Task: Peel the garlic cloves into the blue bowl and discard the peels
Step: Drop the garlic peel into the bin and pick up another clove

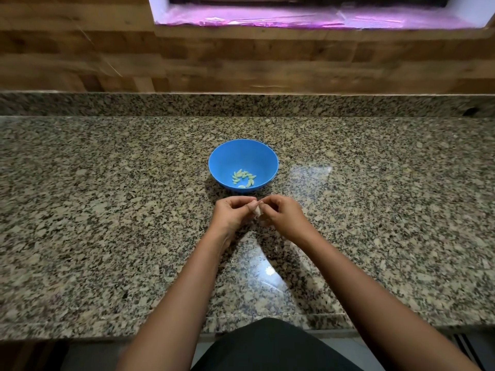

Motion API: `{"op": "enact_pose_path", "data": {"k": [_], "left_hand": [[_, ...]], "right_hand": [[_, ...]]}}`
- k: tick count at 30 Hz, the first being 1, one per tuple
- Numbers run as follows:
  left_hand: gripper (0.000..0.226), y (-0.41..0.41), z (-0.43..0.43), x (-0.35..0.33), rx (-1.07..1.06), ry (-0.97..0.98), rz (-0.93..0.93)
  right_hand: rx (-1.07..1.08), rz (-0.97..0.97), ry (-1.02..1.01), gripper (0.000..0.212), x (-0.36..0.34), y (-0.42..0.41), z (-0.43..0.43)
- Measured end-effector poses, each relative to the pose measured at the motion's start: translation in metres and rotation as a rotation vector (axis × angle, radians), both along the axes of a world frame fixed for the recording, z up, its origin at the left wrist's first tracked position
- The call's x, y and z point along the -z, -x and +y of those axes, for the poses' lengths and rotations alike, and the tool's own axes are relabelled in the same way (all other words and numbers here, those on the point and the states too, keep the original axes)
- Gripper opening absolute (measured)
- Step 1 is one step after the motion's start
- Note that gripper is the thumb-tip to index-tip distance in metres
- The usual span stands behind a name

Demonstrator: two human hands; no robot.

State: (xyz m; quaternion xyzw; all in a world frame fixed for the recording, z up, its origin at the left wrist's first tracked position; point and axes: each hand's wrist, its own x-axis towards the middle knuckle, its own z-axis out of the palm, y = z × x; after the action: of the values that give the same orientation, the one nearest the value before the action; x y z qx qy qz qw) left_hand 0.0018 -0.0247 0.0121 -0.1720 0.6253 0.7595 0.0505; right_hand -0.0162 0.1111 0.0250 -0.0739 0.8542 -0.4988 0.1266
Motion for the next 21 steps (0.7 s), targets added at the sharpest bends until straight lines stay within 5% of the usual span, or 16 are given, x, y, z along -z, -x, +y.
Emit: {"op": "enact_pose_path", "data": {"k": [5, 9, 12, 16, 21], "left_hand": [[0.010, -0.008, -0.014, 0.014, -0.077, 0.391, -0.011], [0.019, -0.021, -0.013, 0.022, -0.027, 0.677, 0.084], [0.032, -0.035, -0.007, 0.029, -0.012, 0.895, 0.241], [0.032, -0.058, 0.007, 0.045, 0.122, 1.024, 0.401], [0.038, -0.064, 0.016, 0.062, 0.251, 1.165, 0.394]], "right_hand": [[0.146, -0.313, 0.434, 0.013, -0.002, -0.005, 0.008], [0.187, -0.376, 0.427, 0.011, 0.001, -0.004, 0.020], [0.130, -0.233, 0.079, 0.005, 0.001, -0.005, 0.025], [-0.231, 0.284, -0.641, 0.014, 0.001, -0.011, 0.023], [-0.507, 0.479, -0.906, 0.022, 0.007, -0.016, 0.017]]}}
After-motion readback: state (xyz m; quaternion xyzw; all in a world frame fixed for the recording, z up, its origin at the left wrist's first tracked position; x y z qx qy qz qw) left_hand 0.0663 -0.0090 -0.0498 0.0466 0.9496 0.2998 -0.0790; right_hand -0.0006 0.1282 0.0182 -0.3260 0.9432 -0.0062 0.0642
